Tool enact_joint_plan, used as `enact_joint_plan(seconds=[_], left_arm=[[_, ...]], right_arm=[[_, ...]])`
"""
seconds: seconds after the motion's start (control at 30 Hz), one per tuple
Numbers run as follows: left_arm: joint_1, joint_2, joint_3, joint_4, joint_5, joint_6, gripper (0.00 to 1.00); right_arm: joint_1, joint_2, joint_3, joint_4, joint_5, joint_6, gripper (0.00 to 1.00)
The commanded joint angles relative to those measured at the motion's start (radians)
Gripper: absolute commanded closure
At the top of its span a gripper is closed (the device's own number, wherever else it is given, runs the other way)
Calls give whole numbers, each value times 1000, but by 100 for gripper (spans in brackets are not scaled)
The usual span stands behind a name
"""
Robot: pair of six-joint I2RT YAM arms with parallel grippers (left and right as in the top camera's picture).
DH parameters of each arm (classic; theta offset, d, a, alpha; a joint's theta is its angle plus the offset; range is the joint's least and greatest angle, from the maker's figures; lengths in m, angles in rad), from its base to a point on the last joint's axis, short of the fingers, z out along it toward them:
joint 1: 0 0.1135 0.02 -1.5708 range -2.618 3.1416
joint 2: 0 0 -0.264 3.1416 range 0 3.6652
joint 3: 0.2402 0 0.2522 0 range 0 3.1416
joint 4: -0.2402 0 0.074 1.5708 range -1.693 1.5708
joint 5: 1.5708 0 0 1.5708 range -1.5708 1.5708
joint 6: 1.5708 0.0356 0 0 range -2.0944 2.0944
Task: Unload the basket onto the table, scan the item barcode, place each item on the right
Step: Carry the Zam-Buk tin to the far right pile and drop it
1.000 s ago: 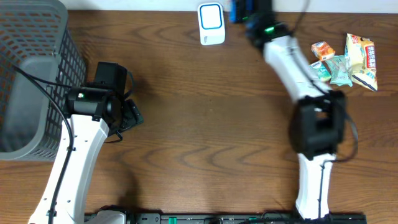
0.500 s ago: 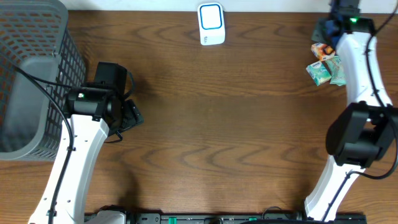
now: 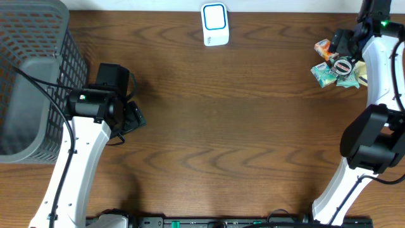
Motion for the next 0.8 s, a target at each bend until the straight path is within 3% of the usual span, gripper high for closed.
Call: enact_joint_plan(seconds=[0.0,0.4,0.77], left_arm=[[3,2,-3,-3,-10,-5,2],[3,2,-3,-3,-10,-5,2],[3,2,-3,-3,-10,-5,3]], right_arm=[[25,-59,-1,-31,-16,1,1],[106,-377,-1,-159,-293,30,1],[254,-620,-97,-269,-282,29,1]])
